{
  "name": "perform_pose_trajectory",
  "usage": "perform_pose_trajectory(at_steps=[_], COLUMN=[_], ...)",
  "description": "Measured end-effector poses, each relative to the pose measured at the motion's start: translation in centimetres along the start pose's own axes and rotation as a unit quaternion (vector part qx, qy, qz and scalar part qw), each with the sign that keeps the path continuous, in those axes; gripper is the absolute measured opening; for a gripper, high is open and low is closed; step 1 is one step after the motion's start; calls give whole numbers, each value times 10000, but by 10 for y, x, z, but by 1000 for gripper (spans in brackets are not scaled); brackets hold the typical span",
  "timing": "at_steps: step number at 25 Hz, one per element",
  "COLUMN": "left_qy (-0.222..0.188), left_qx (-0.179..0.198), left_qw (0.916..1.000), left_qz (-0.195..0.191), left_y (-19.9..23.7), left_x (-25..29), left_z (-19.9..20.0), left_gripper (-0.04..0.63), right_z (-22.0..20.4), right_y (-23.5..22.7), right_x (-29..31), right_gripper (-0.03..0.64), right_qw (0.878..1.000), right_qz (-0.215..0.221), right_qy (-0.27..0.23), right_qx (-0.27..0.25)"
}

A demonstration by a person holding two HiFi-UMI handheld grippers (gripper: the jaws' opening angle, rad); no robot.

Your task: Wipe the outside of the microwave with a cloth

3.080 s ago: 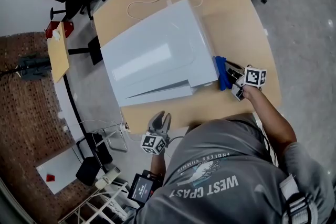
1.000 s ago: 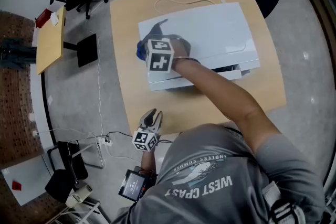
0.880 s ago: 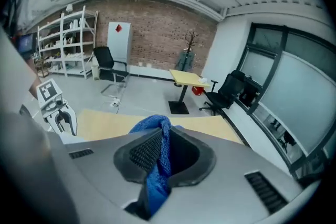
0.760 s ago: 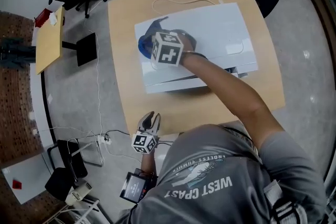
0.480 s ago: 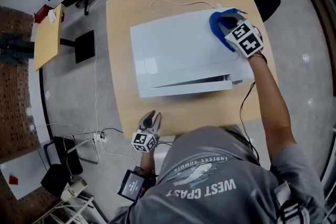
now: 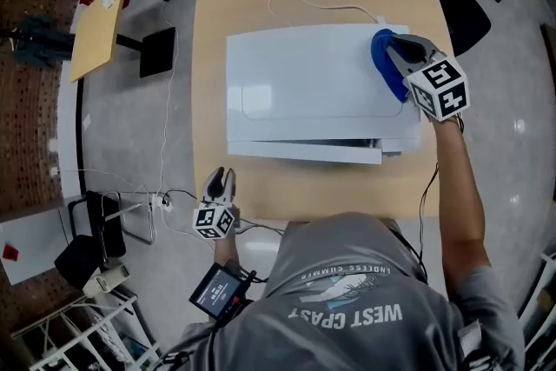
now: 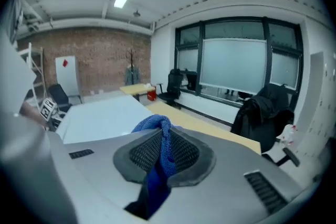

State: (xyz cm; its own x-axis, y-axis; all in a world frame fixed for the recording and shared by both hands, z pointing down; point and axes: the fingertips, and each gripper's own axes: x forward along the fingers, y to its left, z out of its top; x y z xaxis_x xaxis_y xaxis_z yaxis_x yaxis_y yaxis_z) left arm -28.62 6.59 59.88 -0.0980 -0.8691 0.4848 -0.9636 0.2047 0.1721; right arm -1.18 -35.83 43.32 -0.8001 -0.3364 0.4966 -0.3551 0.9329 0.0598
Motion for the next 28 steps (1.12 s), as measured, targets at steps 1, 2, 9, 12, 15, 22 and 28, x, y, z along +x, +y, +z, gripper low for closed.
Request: perform_pose_trajectory(at_steps=[1,2,9,12,15,22,28], left_qy=[-236,-437,-1238,-1592,-1784,-1528,698], left_qx=[23,226,1634,1637,1768,1744,4418], left_qw=[9996,9988,9360,9136,9074,9463,8834], left_qz=[146,66,-2860,-3364,-3371,-2252,-1398], left_y=[17,23,-127,-142,-124,-2,64], left_x=[-10,-16,10,12,8,90,226], left_z=[24,53,234,268,272,267,181], left_gripper=[129,129,256,330,153,72,73], right_z=[18,38,158,182,196,185,138], right_y=[16,36,216,293,333,268,245], right_x=[0,0,8,17,30,49,38], right_gripper=[52,52,54,54,55,125,124], right_qw=[9991,9962,9295,9078,8970,9495,9711], right_qz=[248,551,3013,3640,3995,2416,1574], right_qy=[-322,-632,-2118,-2079,-1879,-1878,-1391], right_qx=[145,239,176,114,225,692,1131])
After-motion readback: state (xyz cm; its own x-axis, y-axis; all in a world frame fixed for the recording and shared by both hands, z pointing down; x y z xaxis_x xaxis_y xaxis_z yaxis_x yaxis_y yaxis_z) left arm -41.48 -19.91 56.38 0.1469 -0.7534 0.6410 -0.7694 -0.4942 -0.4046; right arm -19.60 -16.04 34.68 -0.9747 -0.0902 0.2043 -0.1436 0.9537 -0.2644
